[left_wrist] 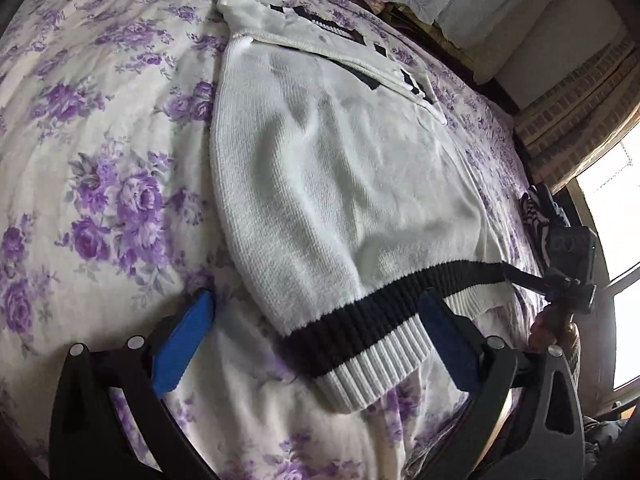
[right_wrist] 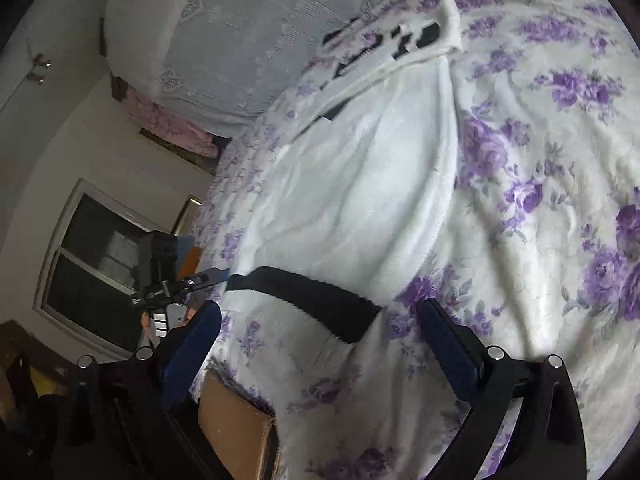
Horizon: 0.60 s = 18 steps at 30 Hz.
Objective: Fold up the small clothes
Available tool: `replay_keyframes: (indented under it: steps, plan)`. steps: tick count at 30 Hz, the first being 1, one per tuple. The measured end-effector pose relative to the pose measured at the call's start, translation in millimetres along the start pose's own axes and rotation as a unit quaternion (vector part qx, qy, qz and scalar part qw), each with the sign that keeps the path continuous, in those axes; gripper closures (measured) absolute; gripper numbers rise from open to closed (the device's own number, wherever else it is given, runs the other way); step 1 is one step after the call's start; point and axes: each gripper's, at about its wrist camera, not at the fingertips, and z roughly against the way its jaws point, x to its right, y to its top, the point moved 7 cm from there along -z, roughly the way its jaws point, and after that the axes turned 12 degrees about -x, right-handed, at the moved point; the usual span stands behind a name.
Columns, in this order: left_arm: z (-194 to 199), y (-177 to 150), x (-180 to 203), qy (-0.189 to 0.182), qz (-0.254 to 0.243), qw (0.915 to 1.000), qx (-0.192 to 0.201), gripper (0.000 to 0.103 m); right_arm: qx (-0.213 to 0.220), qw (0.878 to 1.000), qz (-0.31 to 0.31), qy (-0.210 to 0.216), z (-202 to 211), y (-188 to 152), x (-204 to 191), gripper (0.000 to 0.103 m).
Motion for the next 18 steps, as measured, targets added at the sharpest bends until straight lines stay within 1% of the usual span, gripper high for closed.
replay_keyframes:
  steps: [1,3,4,5,6,8,10,11,14,16,18]
  plan:
    - [-3.9,4.7,0.9,-0.005,-0.001,1.0000,-0.004,0.004,0.003,1.000,0.007,-0.007,-2.0,3.5,-3.3,0.003]
    - [-7.7,14.3,4.9,-0.019,-0.005,0.9998,-0.005,0.004,-0.008,1.000,0.000,-0.016,-9.4,11.0,-5.4,0.003]
    - [-8.7,18.8,8.0,-0.039,-0.004,0.9992,-0.006,0.004,-0.008,1.000,-0.004,-0.012,-11.8,16.9,-6.4,0.003]
    - [-9.9,21.7,13.8,-0.073,-0.006,0.9973,-0.010,0.004,-0.006,1.000,-0.010,-0.006,-13.4,23.0,-6.7,0.003]
    - [-11.9,23.3,18.1,-0.097,-0.008,0.9952,-0.014,0.004,-0.001,1.000,-0.016,0.004,-14.7,30.2,-7.1,0.003]
    - [-16.7,26.2,21.2,-0.091,-0.014,0.9956,-0.017,0.005,0.010,0.999,-0.018,0.038,-17.6,45.0,-10.7,0.003]
    - [-18.2,26.7,22.6,-0.088,-0.016,0.9959,-0.017,0.005,0.022,0.996,-0.018,0.084,-19.5,54.1,-15.6,0.003]
    - [-16.7,24.9,23.1,-0.092,-0.016,0.9955,-0.017,0.005,0.023,0.995,-0.019,0.092,-20.6,55.4,-15.5,0.003]
    - [-11.9,9.1,23.6,-0.107,-0.026,0.9936,-0.027,0.005,0.016,0.997,-0.003,0.080,-18.2,45.1,-14.7,0.004]
    - [-10.8,-1.3,23.1,-0.103,-0.034,0.9937,-0.029,0.005,0.015,0.996,0.010,0.084,-12.9,34.3,-16.6,0.004]
    - [-12.4,1.9,24.2,-0.098,-0.038,0.9941,-0.030,0.005,0.014,0.996,0.017,0.084,-12.3,31.4,-17.8,0.003]
